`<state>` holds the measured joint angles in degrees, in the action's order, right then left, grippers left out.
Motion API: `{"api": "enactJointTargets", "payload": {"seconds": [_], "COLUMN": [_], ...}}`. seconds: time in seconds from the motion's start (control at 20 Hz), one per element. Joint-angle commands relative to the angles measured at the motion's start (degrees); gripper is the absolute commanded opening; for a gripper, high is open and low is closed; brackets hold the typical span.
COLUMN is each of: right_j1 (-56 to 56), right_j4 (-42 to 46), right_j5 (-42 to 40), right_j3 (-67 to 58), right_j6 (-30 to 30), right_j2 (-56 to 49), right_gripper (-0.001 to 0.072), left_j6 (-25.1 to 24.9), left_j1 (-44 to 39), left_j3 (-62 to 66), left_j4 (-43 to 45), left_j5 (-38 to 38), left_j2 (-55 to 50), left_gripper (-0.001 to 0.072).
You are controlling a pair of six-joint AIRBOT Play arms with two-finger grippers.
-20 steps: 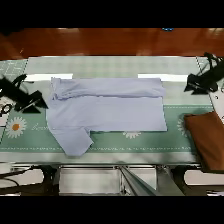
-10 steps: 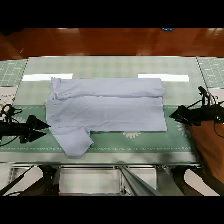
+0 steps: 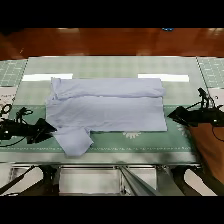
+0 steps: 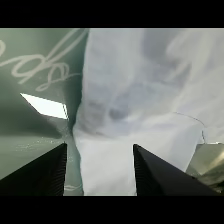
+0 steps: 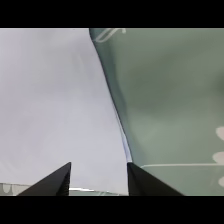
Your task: Fold the shirts.
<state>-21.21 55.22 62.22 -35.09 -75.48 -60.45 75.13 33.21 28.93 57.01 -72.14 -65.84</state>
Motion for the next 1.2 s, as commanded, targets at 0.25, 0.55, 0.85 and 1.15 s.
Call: {"api": "enactJointTargets", "payload": {"seconds": [0.25,0.55,0.85,1.15], "right_j1": [-1.25,-9.03,-5.27,2.43], "right_j4": [-2.21,4.98,0.13,-7.67], "right_j5": [-0.04,10.82,6.05,0.52], "right_j3": [0.11,4.66,5.75,0.57], "right_j6": [-1.03,-4.35,-1.99,-0.15], "right_j2": [0.09,0.07,-6.99,-15.61], "right_gripper": [0.0414,0.0414,0.0414,0.0109], "left_j6": [-3.13,-3.56,-3.54,-3.56], "left_j1": [-7.54,-8.00,-8.00,-7.98], "left_j3": [-0.04,-0.04,-0.04,0.79], "left_j4": [-1.97,-1.99,-2.01,-1.99], "left_j5": [2.91,3.19,3.34,3.10], "left_j2": [-6.29,-6.27,-6.27,-6.27], "left_gripper": [0.0023,0.0023,0.0023,0.0023]}}
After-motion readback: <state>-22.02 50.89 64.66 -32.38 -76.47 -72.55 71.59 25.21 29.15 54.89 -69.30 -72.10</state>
